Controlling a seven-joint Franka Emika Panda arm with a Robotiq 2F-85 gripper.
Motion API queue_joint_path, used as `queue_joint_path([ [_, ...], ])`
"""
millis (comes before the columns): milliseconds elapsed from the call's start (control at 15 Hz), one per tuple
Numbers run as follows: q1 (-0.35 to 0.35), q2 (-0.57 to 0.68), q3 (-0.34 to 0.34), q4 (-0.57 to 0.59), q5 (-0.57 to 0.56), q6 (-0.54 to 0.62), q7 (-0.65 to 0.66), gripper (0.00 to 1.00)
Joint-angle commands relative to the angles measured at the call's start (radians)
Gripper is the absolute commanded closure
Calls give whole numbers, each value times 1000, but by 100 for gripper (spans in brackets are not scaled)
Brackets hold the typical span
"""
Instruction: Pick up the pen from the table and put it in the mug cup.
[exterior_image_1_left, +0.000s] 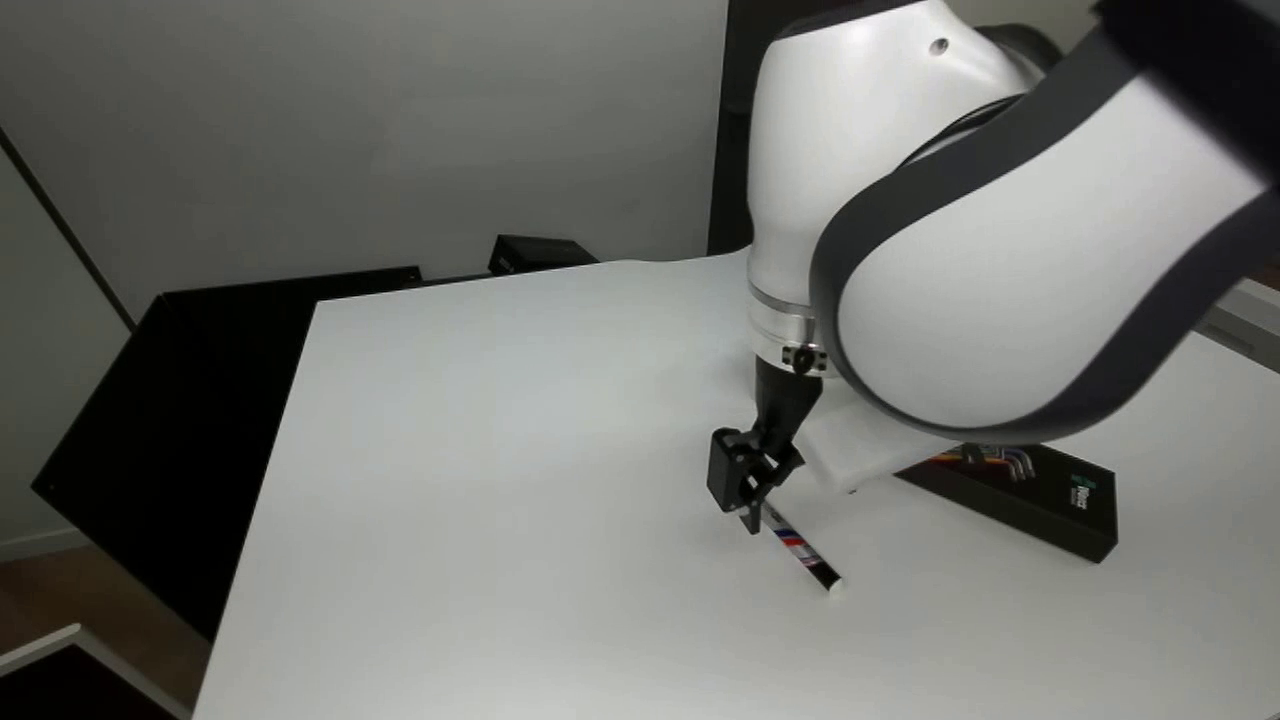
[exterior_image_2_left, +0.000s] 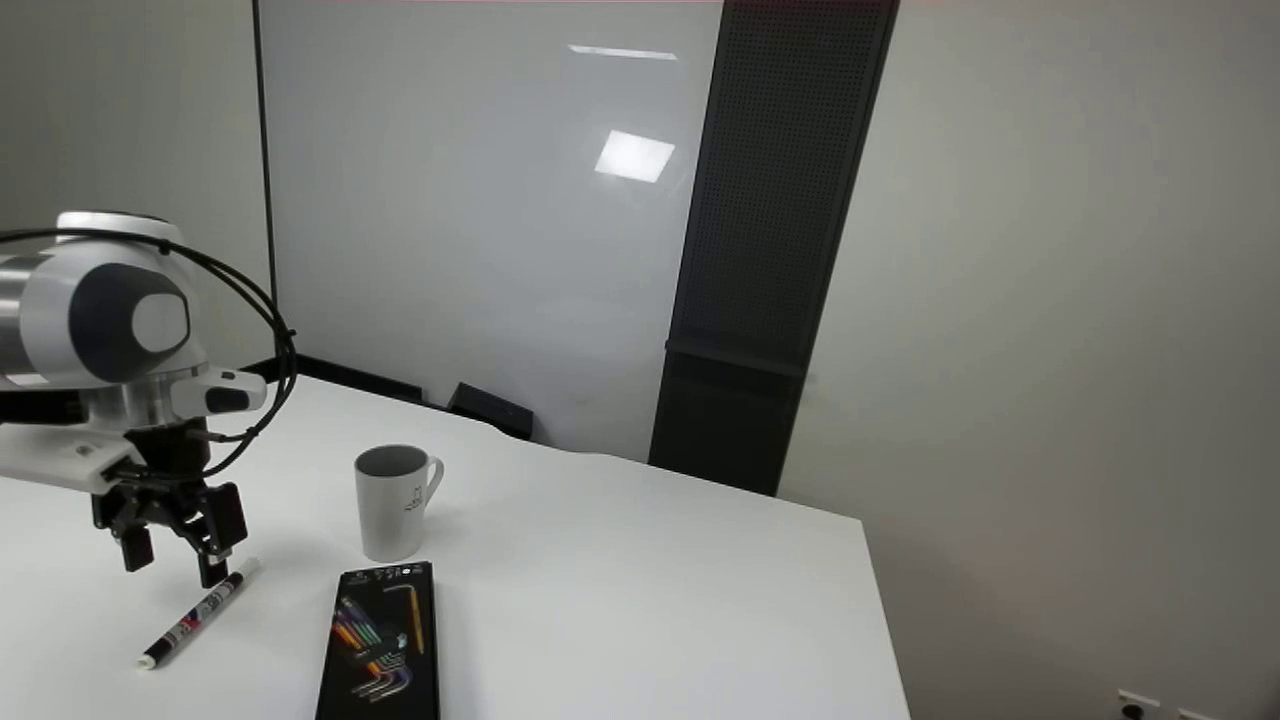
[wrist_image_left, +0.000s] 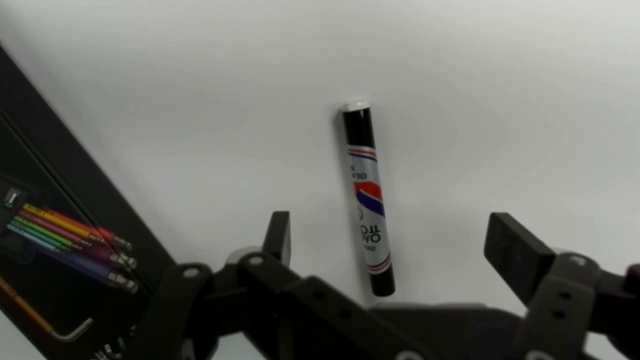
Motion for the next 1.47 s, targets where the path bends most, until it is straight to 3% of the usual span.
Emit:
queue_joint_path([
  [0, 26, 51, -9, 45, 57, 16, -19, 0],
  [533, 21, 81, -15, 34, 171, 30, -56, 0],
  [1400, 1, 107, -16, -14, 202, 151, -155, 0],
])
